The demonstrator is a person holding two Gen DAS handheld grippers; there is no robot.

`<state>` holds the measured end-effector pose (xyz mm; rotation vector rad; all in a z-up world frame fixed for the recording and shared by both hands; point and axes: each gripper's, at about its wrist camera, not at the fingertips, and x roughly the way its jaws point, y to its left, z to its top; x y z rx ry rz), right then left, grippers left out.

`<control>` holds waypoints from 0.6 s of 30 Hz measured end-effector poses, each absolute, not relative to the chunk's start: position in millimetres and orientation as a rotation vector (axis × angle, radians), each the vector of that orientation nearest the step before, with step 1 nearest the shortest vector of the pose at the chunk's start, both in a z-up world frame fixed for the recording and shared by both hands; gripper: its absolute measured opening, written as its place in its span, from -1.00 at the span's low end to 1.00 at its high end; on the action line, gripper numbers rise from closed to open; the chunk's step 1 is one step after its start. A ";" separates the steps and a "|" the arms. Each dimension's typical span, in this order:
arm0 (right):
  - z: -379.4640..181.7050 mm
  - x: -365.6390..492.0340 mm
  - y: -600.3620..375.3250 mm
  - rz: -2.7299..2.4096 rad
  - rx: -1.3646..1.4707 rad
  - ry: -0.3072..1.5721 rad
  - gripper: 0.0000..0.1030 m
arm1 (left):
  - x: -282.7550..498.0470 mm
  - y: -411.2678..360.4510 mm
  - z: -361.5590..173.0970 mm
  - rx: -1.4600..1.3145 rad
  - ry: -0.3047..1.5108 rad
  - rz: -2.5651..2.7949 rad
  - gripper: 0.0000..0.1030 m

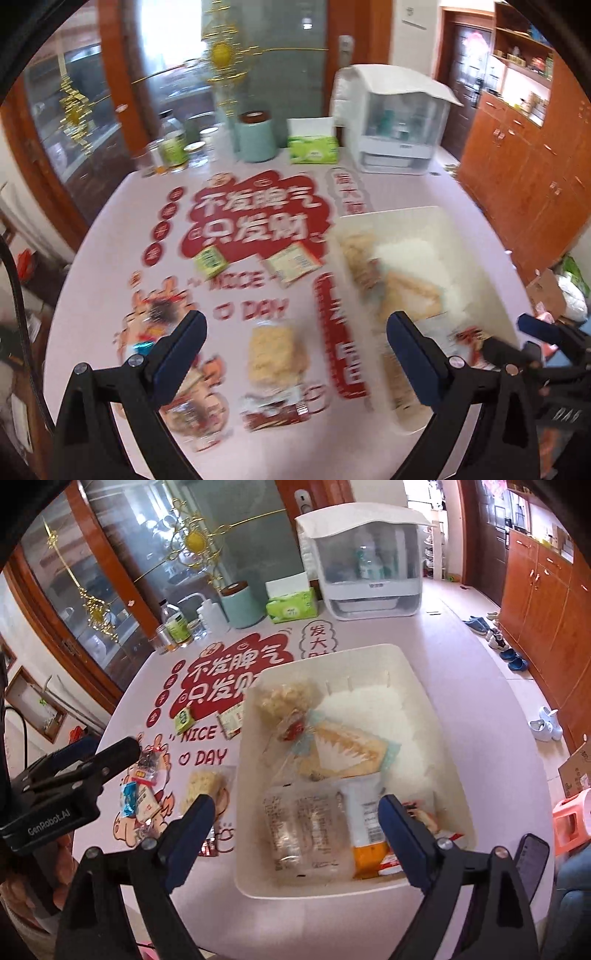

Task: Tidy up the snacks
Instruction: 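Open both tools over the white bin to drop the packs, then grasp the crumbly cake bag with the right tool while the left tool grasps the blue-wrapped bar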

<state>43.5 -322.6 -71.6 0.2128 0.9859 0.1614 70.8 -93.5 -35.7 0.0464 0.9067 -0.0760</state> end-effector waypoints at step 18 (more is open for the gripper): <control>-51.6 39.4 -170.5 0.209 -0.030 0.887 0.76 | 65.7 91.4 -49.3 -0.087 0.942 0.101 0.90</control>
